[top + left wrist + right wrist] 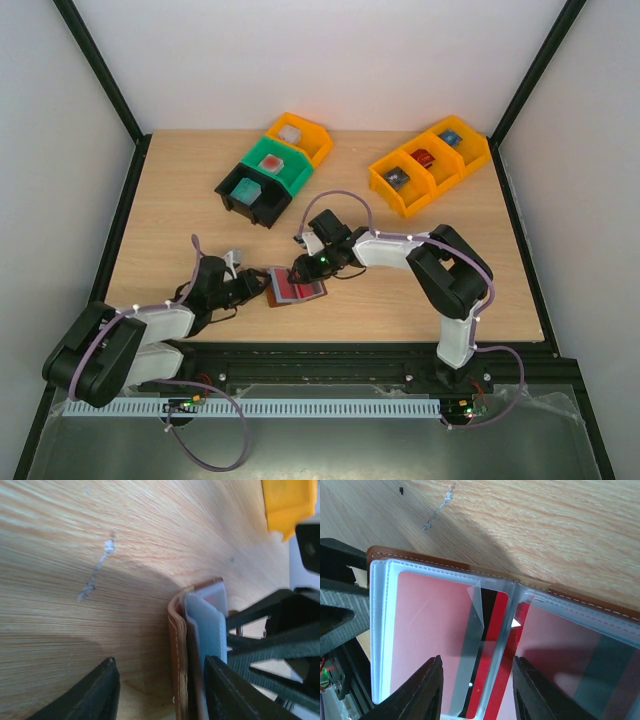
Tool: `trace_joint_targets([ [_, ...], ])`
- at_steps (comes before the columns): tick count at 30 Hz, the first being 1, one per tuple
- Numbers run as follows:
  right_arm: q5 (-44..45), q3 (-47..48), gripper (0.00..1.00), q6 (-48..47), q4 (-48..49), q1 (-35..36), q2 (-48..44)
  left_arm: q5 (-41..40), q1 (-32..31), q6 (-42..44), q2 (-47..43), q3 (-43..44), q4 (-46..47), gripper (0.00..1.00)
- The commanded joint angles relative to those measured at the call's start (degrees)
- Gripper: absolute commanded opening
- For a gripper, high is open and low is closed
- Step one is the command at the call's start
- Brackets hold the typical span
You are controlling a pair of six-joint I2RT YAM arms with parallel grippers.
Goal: Take the credit cards out of the card holder
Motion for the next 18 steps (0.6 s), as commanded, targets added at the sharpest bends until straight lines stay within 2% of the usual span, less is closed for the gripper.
trace_joint_targets([
  [1, 2.37, -1.55, 0.38, 0.73, -0.21, 0.15, 0.40, 5.78, 0.83, -0.81, -1.74, -1.01, 3.98, 0.53],
  [5, 2.05, -1.88, 0.38, 1.04, 0.43, 0.14, 0.86, 8.68, 0.91, -1.23, -2.42, -1.13, 5.99, 0.67],
  [11, 2.12, -2.02, 0.38, 1.15, 0.70, 0.16, 1.30, 9.64, -1.17, -0.95, -1.85, -0.86, 10.53, 0.76],
  [13, 1.94, -1.98, 0.38, 1.06, 0.79, 0.11, 1.31, 8.39, -2.15, -0.83, -0.84, -0.52, 10.51, 0.74],
  [18, 0.89, -2.02, 0.38, 1.06, 1.41, 0.14, 1.31, 4.03, -4.43, -0.35, 1.05, 0.73, 10.56, 0.53],
])
